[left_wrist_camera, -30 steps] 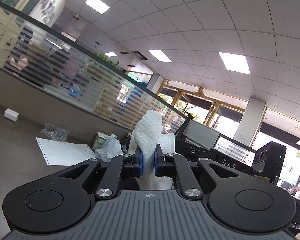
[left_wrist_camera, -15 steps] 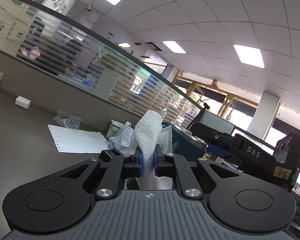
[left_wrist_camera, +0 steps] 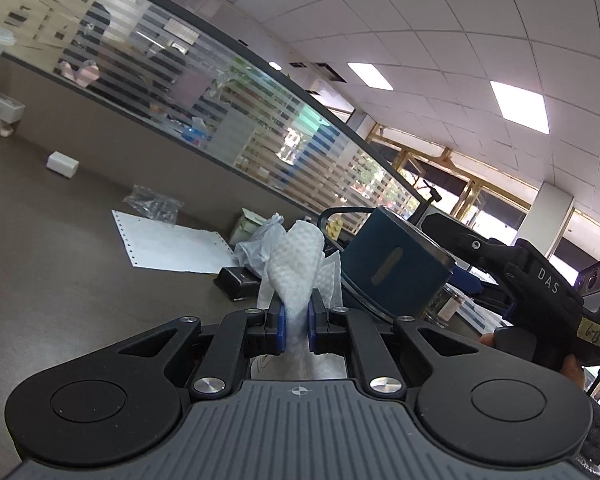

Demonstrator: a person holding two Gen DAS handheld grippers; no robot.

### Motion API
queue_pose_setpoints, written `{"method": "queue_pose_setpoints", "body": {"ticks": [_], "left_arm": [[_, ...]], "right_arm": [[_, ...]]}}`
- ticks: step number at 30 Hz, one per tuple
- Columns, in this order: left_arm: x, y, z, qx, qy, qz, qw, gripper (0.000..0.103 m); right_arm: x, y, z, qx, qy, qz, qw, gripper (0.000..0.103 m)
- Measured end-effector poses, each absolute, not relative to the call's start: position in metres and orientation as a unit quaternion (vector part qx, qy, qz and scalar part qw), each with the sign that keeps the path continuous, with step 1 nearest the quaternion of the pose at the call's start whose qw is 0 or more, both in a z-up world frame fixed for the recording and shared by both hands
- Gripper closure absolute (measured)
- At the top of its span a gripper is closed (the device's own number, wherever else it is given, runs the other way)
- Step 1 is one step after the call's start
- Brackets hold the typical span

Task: Clean container

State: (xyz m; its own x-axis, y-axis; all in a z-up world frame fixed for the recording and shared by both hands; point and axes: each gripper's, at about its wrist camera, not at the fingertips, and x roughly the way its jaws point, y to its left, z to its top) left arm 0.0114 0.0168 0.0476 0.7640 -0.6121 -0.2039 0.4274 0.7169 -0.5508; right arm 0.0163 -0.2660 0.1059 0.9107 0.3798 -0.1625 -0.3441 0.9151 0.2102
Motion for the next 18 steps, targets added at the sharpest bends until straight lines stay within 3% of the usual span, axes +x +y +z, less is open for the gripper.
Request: {"method": "queue_pose_setpoints", "body": {"ticks": [8,18], "left_arm": [[0.008,0.024,0.073,-0.271,0.136,-0.312,0.901,0.088],[0.015,0.021,0.054,-0.293,0.166,-0.299,0.893,0.089]], "right_arm": [[0.015,-0.264,0.106,0.087,0.101,0.186,0.973,0.000],[0.016,-0.265,0.105,0.086,0.101,0.188,0.973,0.000]]}}
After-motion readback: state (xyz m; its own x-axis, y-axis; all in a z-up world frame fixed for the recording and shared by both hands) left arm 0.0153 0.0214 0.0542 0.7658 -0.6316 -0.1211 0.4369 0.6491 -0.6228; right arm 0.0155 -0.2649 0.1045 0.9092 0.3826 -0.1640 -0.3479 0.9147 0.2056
